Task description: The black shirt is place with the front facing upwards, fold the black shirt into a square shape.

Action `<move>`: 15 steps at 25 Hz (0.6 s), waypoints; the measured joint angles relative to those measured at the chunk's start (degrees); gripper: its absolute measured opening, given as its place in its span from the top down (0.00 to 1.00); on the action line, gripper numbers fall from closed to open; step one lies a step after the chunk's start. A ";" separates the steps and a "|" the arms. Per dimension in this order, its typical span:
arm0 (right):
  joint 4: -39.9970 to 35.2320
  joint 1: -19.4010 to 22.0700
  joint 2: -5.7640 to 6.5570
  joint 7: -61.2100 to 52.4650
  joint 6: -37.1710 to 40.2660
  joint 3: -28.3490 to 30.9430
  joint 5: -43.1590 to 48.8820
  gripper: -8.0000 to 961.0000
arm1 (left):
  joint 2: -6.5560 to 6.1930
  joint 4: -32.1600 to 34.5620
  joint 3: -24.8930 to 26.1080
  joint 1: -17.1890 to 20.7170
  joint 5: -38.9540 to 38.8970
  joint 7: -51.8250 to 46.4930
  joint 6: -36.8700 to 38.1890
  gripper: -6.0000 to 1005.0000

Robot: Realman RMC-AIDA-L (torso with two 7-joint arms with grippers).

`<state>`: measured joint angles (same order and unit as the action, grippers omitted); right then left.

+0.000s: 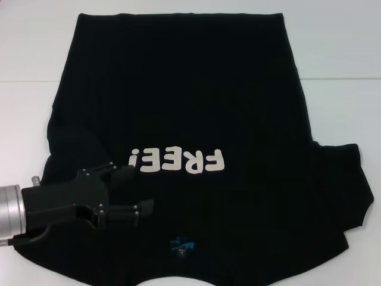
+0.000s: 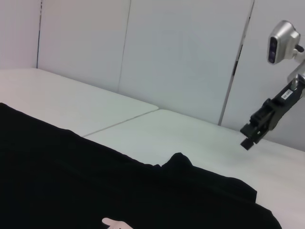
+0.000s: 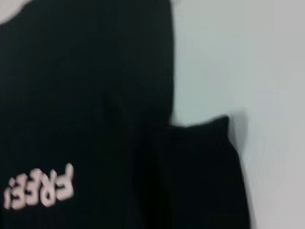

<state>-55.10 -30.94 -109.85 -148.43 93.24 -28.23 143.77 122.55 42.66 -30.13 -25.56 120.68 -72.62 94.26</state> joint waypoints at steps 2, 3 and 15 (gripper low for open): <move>0.30 -0.54 -0.11 -0.26 0.66 0.00 1.69 0.10 | -0.04 -0.09 0.01 0.09 0.15 -0.02 0.10 0.07; 0.65 -0.70 -0.17 -0.31 0.89 -0.13 2.14 0.10 | -0.07 -0.09 0.01 0.16 0.20 -0.15 0.13 0.07; 10.16 -1.33 0.82 0.58 -0.45 -0.40 2.50 0.10 | -0.03 0.02 -0.23 0.44 0.35 -1.41 -0.15 0.07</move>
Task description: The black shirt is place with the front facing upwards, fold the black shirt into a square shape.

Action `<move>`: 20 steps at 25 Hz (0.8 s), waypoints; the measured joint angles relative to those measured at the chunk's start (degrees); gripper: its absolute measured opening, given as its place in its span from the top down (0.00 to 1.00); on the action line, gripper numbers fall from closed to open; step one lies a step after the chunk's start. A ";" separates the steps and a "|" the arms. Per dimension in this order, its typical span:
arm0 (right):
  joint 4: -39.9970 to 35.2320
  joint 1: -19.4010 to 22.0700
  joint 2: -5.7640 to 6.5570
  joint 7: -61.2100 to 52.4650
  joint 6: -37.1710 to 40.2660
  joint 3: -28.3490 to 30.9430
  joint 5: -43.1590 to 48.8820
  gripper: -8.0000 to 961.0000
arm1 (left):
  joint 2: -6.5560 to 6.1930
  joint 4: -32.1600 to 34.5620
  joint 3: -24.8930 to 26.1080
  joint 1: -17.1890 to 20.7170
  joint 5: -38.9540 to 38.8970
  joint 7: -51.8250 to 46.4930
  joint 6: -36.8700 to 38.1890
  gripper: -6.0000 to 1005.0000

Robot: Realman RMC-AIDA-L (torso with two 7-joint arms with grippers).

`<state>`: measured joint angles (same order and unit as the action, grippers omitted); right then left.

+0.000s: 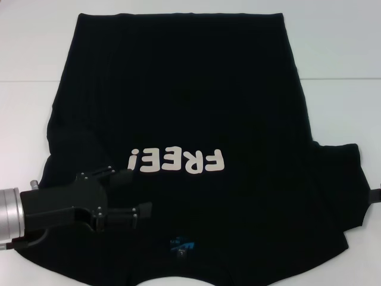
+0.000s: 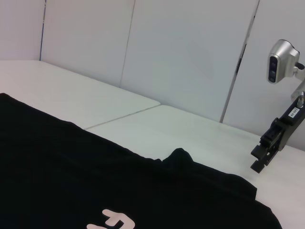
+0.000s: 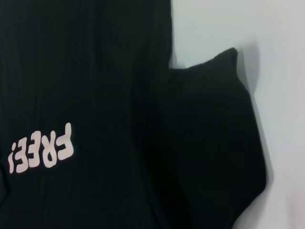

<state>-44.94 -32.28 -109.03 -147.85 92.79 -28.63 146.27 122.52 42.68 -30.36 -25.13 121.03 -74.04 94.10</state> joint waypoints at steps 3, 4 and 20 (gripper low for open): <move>1.31 -0.43 0.11 0.17 -1.06 0.03 -0.06 0.10 | 0.01 -0.04 -0.05 0.00 0.00 0.00 -0.19 0.07; 1.96 -0.64 0.12 0.27 -1.47 0.03 -0.09 0.10 | 0.03 -0.10 -0.04 0.00 0.00 0.00 -0.30 0.07; 8.56 -4.08 -0.26 1.45 -5.74 -2.27 0.27 0.10 | 0.18 -0.32 0.22 -0.35 -0.42 0.03 -1.57 0.07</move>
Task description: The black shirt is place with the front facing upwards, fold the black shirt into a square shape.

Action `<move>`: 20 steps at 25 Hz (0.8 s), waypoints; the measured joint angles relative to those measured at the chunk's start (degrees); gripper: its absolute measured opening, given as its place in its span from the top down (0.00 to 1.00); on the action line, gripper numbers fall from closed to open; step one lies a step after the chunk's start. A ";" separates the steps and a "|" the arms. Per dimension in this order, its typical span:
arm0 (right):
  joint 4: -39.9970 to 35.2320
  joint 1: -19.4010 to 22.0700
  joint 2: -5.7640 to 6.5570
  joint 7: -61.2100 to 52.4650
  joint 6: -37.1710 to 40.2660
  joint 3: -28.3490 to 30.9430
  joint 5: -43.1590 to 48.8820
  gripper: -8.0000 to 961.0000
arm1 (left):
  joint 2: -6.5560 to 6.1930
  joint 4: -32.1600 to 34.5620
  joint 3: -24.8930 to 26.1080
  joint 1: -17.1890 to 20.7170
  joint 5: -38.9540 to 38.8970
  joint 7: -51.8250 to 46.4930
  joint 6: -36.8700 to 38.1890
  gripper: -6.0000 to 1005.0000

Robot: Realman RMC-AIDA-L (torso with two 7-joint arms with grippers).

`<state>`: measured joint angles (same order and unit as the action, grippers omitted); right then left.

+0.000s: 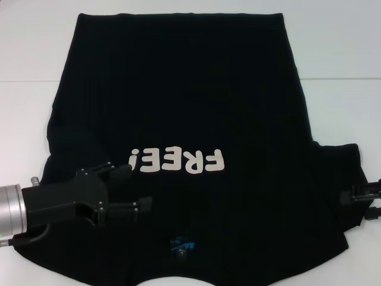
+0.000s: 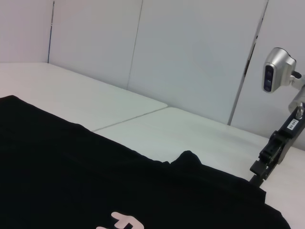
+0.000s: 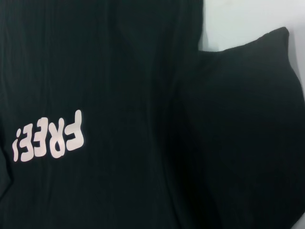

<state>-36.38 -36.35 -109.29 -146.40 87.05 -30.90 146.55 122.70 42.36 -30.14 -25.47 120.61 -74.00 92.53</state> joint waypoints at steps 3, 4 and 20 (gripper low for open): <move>0.02 -0.02 -0.08 -0.05 -0.26 -0.07 0.00 0.10 | 0.02 0.00 -0.02 -0.05 0.03 -0.01 -0.35 0.07; 0.03 -0.02 -0.12 -0.06 -0.35 -0.08 -0.03 0.10 | 0.04 0.00 -0.07 -0.05 0.01 -0.08 -0.51 0.07; 0.17 -0.64 -0.40 -0.90 -1.92 -2.47 0.00 0.11 | 0.09 0.12 -0.01 -0.11 -0.12 -0.76 -0.96 0.07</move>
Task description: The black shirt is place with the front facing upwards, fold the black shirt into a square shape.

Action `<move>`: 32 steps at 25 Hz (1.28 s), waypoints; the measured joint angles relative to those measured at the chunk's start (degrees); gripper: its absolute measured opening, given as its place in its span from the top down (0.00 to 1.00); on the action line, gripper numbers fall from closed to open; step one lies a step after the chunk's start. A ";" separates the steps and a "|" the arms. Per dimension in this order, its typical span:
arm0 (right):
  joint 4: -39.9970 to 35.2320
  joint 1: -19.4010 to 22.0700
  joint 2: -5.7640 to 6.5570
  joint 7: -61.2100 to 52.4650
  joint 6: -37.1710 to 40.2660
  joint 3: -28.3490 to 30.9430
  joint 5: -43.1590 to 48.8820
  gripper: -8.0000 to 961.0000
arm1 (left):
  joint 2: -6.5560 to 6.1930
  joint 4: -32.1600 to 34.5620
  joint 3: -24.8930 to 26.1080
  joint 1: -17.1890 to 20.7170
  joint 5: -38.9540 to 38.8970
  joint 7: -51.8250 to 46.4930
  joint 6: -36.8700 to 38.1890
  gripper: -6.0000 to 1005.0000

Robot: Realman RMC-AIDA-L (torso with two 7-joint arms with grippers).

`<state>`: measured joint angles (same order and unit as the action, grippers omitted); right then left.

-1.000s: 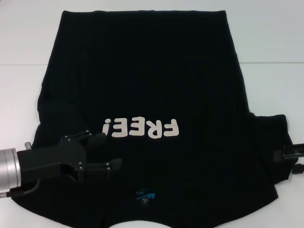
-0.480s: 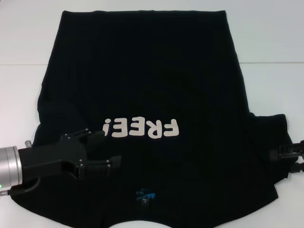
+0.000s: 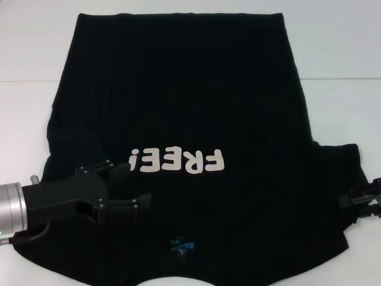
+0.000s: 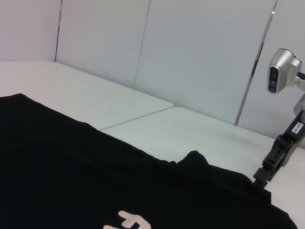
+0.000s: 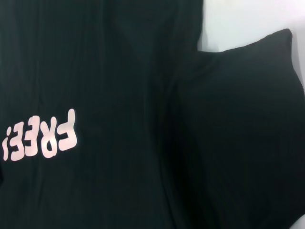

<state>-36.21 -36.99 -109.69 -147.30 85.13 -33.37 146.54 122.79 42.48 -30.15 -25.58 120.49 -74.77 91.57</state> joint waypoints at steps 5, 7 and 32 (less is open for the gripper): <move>0.00 -0.01 0.16 -0.01 0.01 -0.12 0.10 0.33 | 0.00 0.03 0.01 0.01 0.00 -0.02 0.01 0.07; 0.00 0.06 0.21 -0.01 0.02 -0.27 0.12 0.50 | 0.00 0.05 0.01 0.01 0.00 -0.03 0.00 0.07; 0.00 0.09 0.34 -0.61 0.15 -0.82 1.75 0.91 | 0.09 -0.03 0.01 0.35 0.00 -0.03 0.03 0.07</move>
<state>-36.21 -36.90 -109.35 -147.91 85.28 -34.19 148.29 122.87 42.45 -30.14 -25.23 120.50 -74.80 91.61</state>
